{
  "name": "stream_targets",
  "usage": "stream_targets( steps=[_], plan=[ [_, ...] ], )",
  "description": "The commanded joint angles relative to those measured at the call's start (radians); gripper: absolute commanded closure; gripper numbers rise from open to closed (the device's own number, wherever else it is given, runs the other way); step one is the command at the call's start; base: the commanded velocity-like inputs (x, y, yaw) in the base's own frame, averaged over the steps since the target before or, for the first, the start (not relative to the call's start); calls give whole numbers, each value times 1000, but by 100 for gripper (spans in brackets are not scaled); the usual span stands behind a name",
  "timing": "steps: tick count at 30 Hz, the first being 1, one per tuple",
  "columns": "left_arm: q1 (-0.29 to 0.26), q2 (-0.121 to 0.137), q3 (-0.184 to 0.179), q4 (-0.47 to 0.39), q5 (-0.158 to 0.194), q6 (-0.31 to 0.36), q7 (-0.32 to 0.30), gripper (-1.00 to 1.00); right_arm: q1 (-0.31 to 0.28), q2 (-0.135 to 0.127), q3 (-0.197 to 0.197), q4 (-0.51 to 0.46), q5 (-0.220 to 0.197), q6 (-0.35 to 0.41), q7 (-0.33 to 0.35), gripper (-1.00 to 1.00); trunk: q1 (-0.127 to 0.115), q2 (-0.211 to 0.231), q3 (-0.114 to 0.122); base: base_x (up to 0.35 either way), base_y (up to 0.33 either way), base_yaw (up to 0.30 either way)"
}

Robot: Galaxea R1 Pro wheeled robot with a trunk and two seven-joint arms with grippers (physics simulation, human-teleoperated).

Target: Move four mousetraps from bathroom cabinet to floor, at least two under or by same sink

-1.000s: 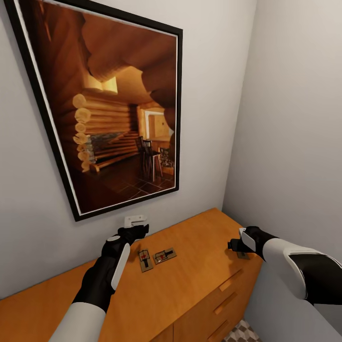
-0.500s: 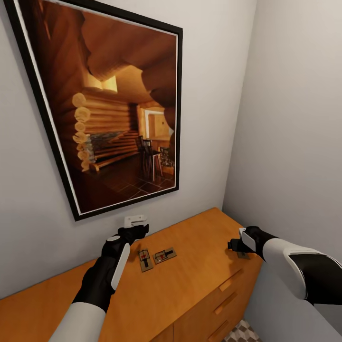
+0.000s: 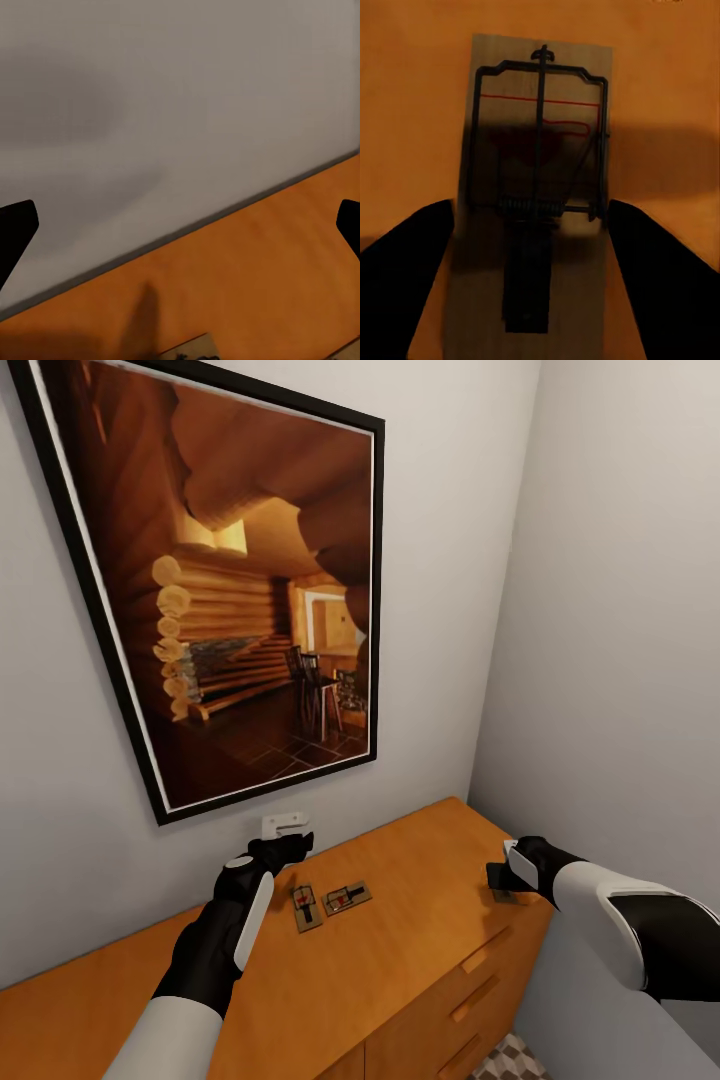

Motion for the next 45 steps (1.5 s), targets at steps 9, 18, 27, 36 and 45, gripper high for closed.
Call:
stream_targets(
  steps=[9,18,27,36,45],
  plan=[
    [-1,0,-1,-1,5,5,7,-100,-1,0,4,2,-15,1,-3,100,0,-1,-2,0,0,0],
    [-1,0,-1,-1,6,5,7,-100,-1,0,4,2,-15,0,-3,100,0,-1,-2,0,0,0],
    [-1,0,-1,-1,6,5,7,-100,-1,0,4,2,-14,0,-3,100,0,-1,-2,0,0,0],
    [-1,0,-2,-1,7,7,6,-100,-1,0,4,2,-14,0,-3,100,-19,34,14,0,0,0],
    [-1,0,-3,-1,8,8,5,-100,-1,0,4,2,-13,0,-2,100,-53,97,42,0,0,0]
  ],
)
